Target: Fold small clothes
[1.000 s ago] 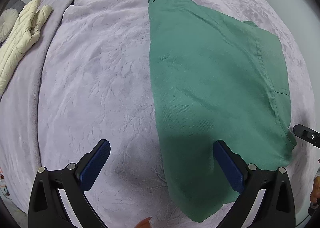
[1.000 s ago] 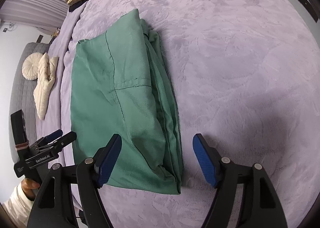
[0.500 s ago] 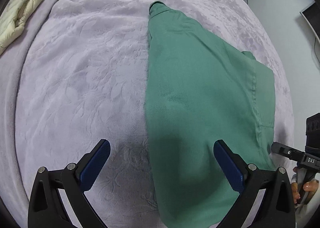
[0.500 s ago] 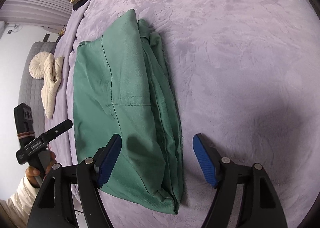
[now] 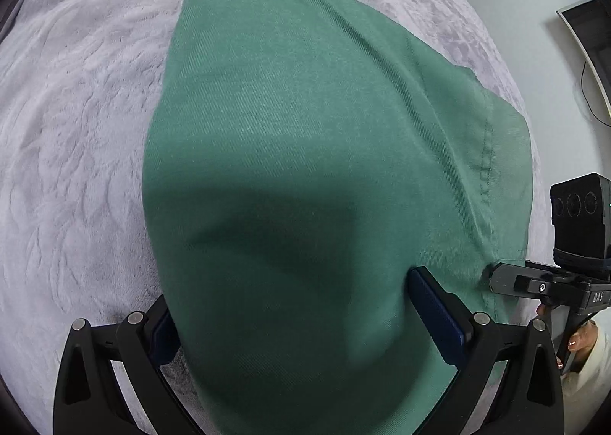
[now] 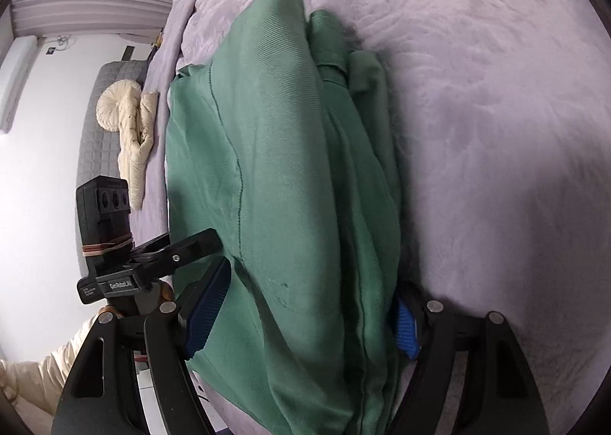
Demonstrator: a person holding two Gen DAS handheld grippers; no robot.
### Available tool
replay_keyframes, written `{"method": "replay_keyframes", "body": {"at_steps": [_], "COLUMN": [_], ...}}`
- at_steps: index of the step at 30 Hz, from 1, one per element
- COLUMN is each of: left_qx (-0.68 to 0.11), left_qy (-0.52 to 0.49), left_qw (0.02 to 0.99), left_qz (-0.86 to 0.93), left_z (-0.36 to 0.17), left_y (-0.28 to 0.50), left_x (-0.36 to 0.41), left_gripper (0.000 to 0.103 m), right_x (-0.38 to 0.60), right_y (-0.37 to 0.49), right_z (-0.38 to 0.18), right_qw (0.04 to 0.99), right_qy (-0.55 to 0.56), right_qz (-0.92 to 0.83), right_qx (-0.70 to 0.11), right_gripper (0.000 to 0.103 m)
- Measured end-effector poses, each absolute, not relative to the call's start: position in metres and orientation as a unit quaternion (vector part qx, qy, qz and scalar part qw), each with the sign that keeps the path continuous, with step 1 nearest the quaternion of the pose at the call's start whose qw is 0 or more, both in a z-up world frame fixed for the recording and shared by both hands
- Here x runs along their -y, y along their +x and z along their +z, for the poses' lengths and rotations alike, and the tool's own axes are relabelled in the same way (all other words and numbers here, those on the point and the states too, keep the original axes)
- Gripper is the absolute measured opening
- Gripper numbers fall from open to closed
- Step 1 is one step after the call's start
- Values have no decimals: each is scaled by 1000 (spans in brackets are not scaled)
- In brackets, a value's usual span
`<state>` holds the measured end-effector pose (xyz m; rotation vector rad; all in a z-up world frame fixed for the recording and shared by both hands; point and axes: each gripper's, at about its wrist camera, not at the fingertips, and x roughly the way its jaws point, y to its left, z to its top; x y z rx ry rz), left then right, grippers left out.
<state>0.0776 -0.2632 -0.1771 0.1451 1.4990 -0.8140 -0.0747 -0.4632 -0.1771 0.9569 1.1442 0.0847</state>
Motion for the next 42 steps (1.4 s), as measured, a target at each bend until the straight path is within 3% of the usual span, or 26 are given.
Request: {"method": "replay_keyframes", "body": {"at_steps": [4,5,6,7,10,13,25,35,38,40,42], "left_qx": [-666,-663,-659,-655,-645,-642,-621,-664,-689,-682,-669], "left_qy": [49,52,56,60,60,45,28,58,58,39,54], "left_qw": [649,651,654,657,661,660,659,644,636,640,648], "left_qz": [-365,-366,-368,-370,-379,-388,-423,-376,-343,-353,-361], "left_z": [-182,-180,-177,-173,-158,-141,-78,-112,-137,-128,-114], "left_y": [82,80,79,78,76,77,62,42,40,42,46], "left_x": [262,263,260,258,249,235,152,25,3,-7,-14], "left_gripper": [103,98,94,87,63,49,49,49,50,50,50], "right_x": [459,460,460,460,456,444,359,233,214,214,217], "right_y": [-61,-60,-61,-62,-67,-67,-82,-94,-87,-86,-86], "right_z": [-189,-191,-192,-192,-192,-175,-112,-153,-181,-179,-163], "right_qw": [731,728,726,723,705,708,720,687,670,675,693], "right_qy": [438,449,459,467,516,527,538,565,553,531,499], "right_qz": [46,42,35,30,47,66,82,72,25,-17,-46], "right_qx": [-521,-516,-511,-508,-485,-466,-431,-452,-494,-512,-518], "right_gripper": [80,80,67,38,24,23,23,24,28,43,51]}}
